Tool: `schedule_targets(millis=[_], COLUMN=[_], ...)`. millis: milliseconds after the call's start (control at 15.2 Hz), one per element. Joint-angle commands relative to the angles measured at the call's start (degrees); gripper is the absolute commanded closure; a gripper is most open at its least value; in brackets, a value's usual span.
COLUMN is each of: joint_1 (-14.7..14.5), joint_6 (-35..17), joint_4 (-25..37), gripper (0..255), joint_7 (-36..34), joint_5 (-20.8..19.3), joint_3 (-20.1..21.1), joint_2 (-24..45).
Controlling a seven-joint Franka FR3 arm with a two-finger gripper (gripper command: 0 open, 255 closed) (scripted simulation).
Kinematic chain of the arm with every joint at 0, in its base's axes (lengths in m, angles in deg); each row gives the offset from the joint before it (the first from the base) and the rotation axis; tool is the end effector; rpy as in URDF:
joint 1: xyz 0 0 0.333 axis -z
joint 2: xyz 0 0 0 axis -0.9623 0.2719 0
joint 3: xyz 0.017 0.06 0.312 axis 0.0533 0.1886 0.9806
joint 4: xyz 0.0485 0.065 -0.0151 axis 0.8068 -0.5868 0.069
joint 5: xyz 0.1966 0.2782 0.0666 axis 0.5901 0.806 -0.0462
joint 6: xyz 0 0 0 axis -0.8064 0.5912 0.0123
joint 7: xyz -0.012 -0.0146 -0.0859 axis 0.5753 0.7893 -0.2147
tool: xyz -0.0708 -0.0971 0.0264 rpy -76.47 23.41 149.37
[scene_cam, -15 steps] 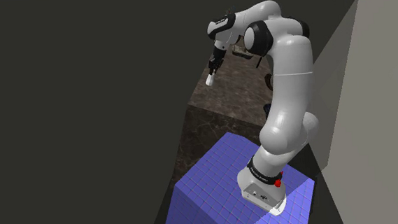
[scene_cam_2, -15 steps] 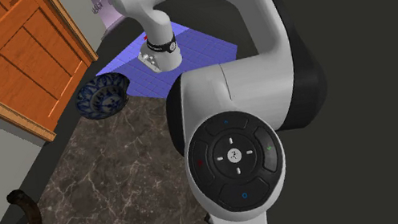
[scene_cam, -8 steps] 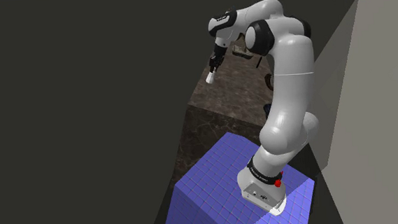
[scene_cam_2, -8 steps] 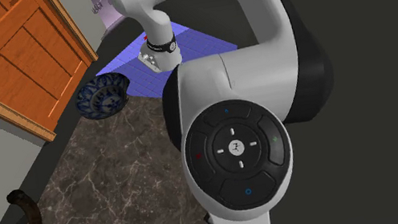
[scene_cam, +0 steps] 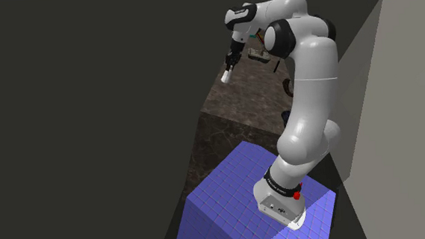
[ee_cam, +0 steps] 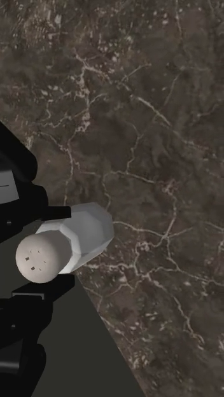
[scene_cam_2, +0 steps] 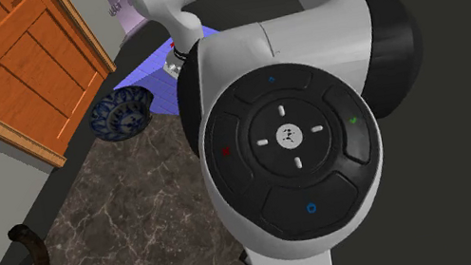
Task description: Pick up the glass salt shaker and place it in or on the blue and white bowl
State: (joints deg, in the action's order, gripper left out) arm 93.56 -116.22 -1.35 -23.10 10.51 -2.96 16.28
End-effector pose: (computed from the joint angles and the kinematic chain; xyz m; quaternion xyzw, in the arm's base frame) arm 0.5146 -0.3844 0.4227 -0.9989 0.0274 -0.0083 0.0367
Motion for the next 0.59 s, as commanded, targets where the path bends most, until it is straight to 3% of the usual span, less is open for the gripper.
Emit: schedule_targets(millis=[0, 528], joint_1=[0.1, 0.5], joint_6=[1.3, 7.1], joint_4=[1.1, 6.5], gripper=[255, 255], joint_7=[-0.2, -1.0], joint_5=[-0.1, -0.6], joint_3=[-0.1, -0.3], joint_2=[-0.2, -0.8])
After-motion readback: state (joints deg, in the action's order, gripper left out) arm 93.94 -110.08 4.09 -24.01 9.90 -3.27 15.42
